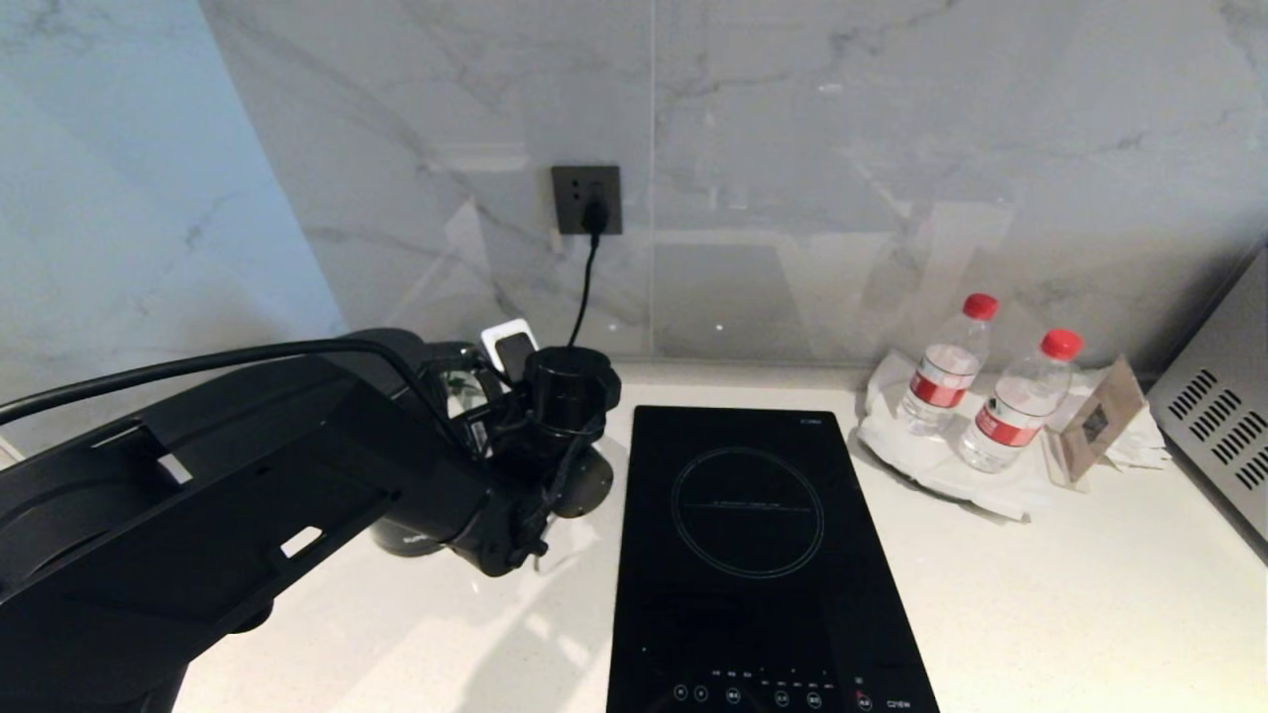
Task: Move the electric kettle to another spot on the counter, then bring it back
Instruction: Pick up the kettle
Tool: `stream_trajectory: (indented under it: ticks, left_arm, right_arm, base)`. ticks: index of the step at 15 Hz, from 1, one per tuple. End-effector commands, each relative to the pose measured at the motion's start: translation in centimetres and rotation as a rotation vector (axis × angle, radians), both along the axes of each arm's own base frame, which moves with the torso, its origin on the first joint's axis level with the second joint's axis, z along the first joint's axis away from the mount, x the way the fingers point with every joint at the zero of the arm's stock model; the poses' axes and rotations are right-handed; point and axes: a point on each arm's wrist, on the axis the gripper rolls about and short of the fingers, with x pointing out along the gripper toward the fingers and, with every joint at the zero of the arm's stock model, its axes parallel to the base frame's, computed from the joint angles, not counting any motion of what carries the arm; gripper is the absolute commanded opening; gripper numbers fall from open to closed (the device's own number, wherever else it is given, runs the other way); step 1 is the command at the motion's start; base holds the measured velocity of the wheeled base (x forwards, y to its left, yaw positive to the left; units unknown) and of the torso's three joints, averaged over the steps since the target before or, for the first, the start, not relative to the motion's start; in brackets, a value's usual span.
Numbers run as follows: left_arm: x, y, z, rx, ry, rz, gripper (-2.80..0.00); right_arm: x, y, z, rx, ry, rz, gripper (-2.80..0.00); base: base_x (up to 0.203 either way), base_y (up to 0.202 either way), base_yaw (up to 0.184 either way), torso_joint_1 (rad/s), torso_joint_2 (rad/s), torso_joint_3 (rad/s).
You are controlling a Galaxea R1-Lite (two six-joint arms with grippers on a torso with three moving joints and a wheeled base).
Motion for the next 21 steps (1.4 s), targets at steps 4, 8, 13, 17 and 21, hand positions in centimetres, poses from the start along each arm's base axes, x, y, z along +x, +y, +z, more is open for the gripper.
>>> stream_trajectory:
  ticks: [4, 8, 13, 17, 21]
  left_arm:
    - [0.25, 0.24, 0.14, -0.006, -0.009, 0.014, 0.00]
    - [0.43, 0.20, 0.35, -0.002, -0.004, 0.014, 0.00]
    - [0.50, 0.05, 0.45, -0.001, -0.001, 0.013, 0.00]
    - [0.46, -0.11, 0.43, -0.004, 0.001, -0.021, 0.00]
    - [0.50, -0.16, 0.43, -0.009, 0.003, -0.051, 0.00]
  right_arm:
    - [0.01, 0.00, 0.00, 0.000, 0.001, 0.000, -2.80]
    - [0.01, 0.00, 0.00, 0.000, 0.001, 0.000, -2.80]
    - [0.01, 0.00, 0.00, 0.000, 0.001, 0.000, -2.80]
    - [0.01, 0.00, 0.00, 0.000, 0.001, 0.000, -2.80]
    - [0.01, 0.00, 0.00, 0.000, 0.001, 0.000, -2.80]
  base:
    - [0.000, 0.000, 0.000, 0.000, 0.00, 0.000]
    - [0.000, 0.000, 0.000, 0.000, 0.00, 0.000]
    - [0.000, 0.000, 0.000, 0.000, 0.00, 0.000]
    - [0.000, 0.000, 0.000, 0.000, 0.00, 0.000]
    - [0.000, 0.000, 0.000, 0.000, 0.00, 0.000]
